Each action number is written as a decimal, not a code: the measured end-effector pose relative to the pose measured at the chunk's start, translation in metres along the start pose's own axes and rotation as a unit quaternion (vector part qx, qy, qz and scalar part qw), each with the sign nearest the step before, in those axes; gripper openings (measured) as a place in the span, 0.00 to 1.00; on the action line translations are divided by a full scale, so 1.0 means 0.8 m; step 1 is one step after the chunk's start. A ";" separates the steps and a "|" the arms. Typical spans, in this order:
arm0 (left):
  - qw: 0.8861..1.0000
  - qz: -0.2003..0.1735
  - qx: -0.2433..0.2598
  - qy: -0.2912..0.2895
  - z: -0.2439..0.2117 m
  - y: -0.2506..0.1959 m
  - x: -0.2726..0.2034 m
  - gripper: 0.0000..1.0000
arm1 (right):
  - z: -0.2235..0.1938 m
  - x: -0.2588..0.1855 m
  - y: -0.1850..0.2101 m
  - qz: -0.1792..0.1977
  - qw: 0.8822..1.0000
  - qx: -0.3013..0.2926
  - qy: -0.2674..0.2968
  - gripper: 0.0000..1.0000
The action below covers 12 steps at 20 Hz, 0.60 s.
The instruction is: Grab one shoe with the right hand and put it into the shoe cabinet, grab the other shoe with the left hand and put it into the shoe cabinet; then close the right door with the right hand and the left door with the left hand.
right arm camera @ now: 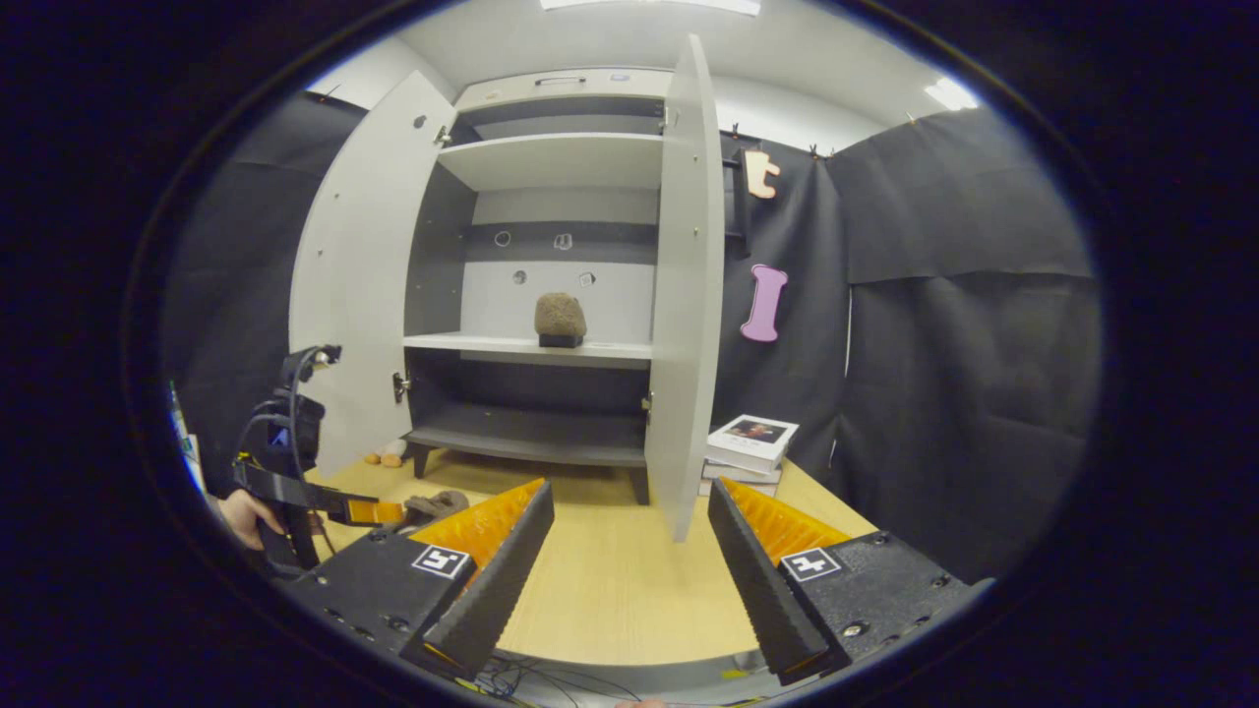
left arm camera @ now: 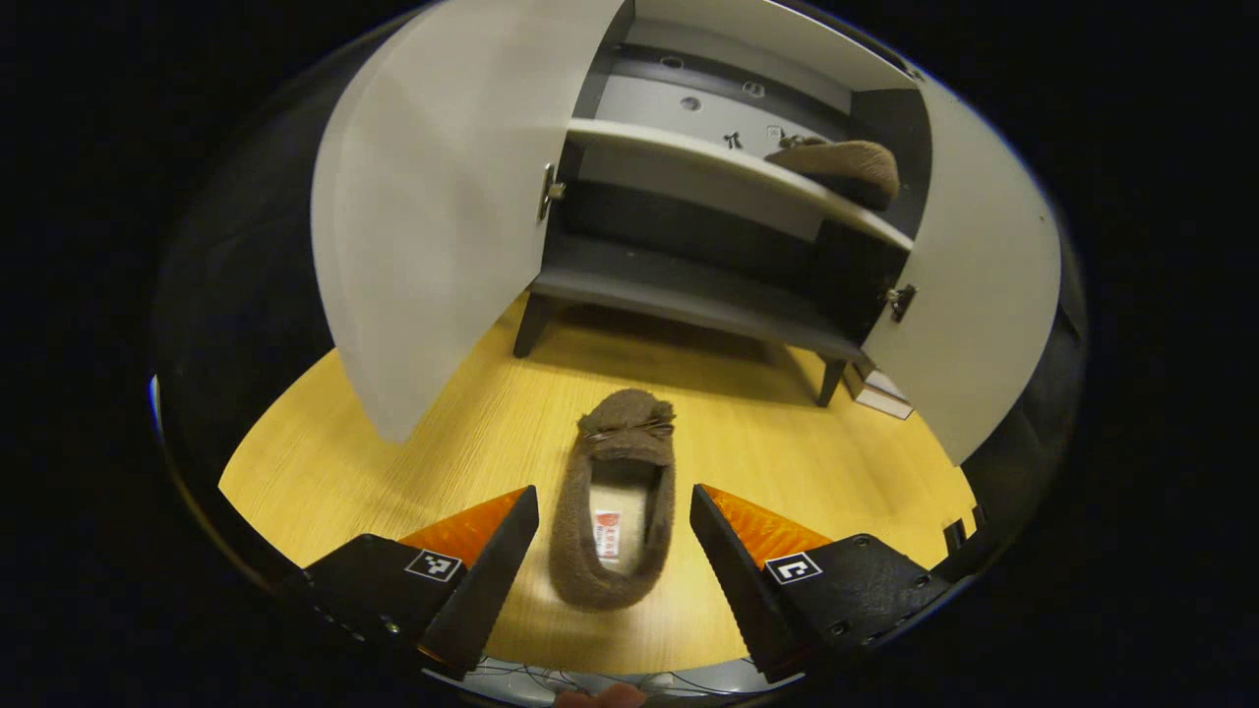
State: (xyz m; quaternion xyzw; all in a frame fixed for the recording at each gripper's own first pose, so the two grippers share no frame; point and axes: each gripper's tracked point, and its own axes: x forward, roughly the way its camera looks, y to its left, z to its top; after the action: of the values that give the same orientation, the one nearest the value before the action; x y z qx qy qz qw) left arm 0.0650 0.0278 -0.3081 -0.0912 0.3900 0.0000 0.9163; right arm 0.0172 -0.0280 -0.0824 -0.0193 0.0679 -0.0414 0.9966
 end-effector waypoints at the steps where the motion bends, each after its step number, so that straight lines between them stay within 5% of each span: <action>1: 1.000 0.002 -0.004 0.007 -0.005 0.004 0.013 0.96 | -0.007 -0.001 -0.002 0.000 1.000 0.003 0.009 1.00; 8: 1.000 0.009 0.006 0.021 -0.005 0.026 0.064 0.94 | -0.032 -0.003 -0.018 -0.018 0.999 0.012 0.040 1.00; 12: 1.000 0.004 0.006 0.029 -0.013 0.024 0.076 0.84 | -0.035 0.000 -0.029 -0.028 0.998 0.012 0.046 1.00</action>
State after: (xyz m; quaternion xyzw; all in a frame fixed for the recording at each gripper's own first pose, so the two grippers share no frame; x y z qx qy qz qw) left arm 0.0986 0.0403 -0.3618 -0.0844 0.4167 -0.0013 0.9051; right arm 0.0115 -0.0517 -0.1090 -0.0072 0.1127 -0.0708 0.9911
